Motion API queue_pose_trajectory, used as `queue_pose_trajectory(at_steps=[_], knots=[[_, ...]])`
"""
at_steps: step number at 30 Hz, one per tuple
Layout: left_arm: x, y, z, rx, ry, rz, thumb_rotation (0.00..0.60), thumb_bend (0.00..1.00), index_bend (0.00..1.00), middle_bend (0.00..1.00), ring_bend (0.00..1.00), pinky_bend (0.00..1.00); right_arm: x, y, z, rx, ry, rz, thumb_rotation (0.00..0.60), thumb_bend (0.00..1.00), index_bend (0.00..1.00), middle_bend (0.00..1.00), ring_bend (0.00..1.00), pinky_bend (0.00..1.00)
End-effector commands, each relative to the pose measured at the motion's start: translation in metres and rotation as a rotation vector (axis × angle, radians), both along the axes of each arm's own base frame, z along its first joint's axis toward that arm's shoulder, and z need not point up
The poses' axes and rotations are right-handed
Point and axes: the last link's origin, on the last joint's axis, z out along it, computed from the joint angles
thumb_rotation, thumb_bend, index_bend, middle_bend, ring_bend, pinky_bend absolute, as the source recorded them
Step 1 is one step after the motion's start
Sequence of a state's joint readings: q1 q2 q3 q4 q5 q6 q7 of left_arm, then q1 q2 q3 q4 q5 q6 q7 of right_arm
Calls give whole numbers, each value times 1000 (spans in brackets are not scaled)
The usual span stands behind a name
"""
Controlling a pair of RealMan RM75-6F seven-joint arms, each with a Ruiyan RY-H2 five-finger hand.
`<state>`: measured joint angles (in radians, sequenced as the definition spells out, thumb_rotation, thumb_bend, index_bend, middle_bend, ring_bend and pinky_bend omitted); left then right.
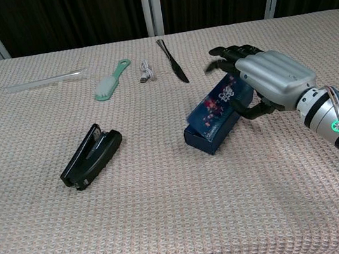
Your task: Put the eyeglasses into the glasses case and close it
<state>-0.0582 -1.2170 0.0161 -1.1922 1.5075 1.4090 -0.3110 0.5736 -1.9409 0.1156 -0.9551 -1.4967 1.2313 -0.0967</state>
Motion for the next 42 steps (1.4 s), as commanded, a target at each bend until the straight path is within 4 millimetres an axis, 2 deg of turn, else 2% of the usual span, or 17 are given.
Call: queue_pose_trajectory(at_steps=[1,9,14,17,21,23,27,30,32,37,42], knots=[[0,0,0,-1,1,-1,600,111,49,28,44,195,4,0,-1,-8,-31,18,600,357,0,0,0,0],[0,-1,0,-2,2,4,600,111,49,28,44,196,7,-3,0,-34,-90,41,600,330,0,0,0,0],[1,0,0,-2,4,-1,600,111,49,28,44,196,7,-3,13,-80,-140,54,600,325,0,0,0,0],[3,1,1,2,4,-10,600,111,48,28,44,196,3,-2,31,-123,-173,73,600,319,0,0,0,0],[6,0,1,6,6,-20,600,111,48,28,45,196,-17,3,68,-175,-141,80,600,304,0,0,0,0],[9,0,1,9,7,-28,600,111,49,28,44,196,-40,9,96,-209,-63,35,600,298,0,0,0,0],[15,1,1,13,9,-46,600,111,49,28,44,196,-78,32,154,-197,56,-99,600,286,0,0,0,0],[20,1,2,16,12,-56,600,111,49,28,44,196,-99,53,191,-199,117,-166,600,276,0,0,0,0],[23,2,2,18,14,-62,600,111,48,28,44,196,-109,63,208,-205,142,-192,600,273,0,0,0,0],[31,5,3,17,26,-85,600,111,49,28,44,196,-134,81,235,-222,169,-284,600,270,0,0,0,0],[37,8,5,23,35,-100,600,111,49,28,44,196,-146,91,237,-211,175,-342,600,272,0,0,0,0]])
